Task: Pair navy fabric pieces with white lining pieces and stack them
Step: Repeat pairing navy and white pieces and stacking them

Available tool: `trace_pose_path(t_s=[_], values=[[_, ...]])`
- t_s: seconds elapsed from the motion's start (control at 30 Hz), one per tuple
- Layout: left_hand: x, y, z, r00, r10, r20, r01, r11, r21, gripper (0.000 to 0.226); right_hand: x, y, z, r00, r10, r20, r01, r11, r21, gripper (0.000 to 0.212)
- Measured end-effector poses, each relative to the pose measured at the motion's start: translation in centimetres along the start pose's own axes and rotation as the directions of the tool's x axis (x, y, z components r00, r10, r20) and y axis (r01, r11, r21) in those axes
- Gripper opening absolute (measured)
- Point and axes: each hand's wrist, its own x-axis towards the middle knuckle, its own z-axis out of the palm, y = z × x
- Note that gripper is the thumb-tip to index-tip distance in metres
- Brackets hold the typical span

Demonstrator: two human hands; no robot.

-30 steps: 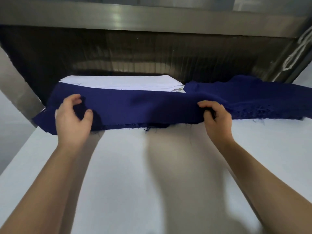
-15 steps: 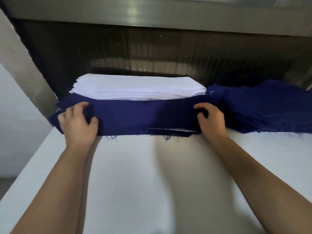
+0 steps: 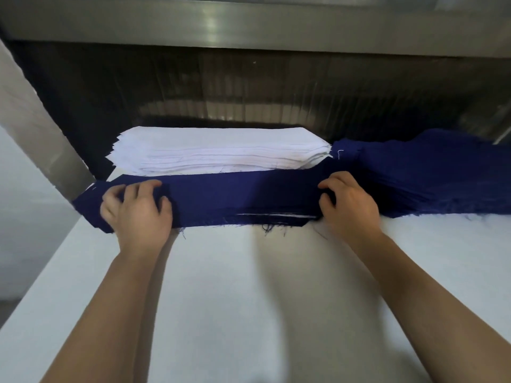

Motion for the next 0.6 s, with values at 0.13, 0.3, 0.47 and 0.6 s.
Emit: trace_pose_path(t_s=[0.13, 0.3, 0.47, 0.6], values=[[-0.7, 4.2, 0.7, 0.979, 0.195, 0.057, -0.196, 0.98, 0.02, 0.028, -0.5, 0.2, -2.5, 0.95, -0.123, -0.288, 0.151, 0.985, 0.079, 0.015], [-1.3, 9.4, 2.1, 0.941, 0.317, 0.12, -0.319, 0.948, -0.001, 0.03, 0.7, 3.0, -4.8, 0.95, 0.032, -0.311, -0.033, 0.999, 0.002, 0.023], [-2.9, 14.1, 3.9, 0.925, 0.349, 0.153, -0.338, 0.936, -0.094, 0.03, 2.3, 5.0, -6.1, 0.977, 0.124, -0.174, -0.128, 0.992, -0.01, 0.028], [-4.2, 17.3, 4.8, 0.926, 0.346, 0.151, -0.319, 0.931, -0.175, 0.031, 3.5, 5.8, -7.0, 0.991, 0.134, -0.001, -0.134, 0.991, -0.021, 0.032]])
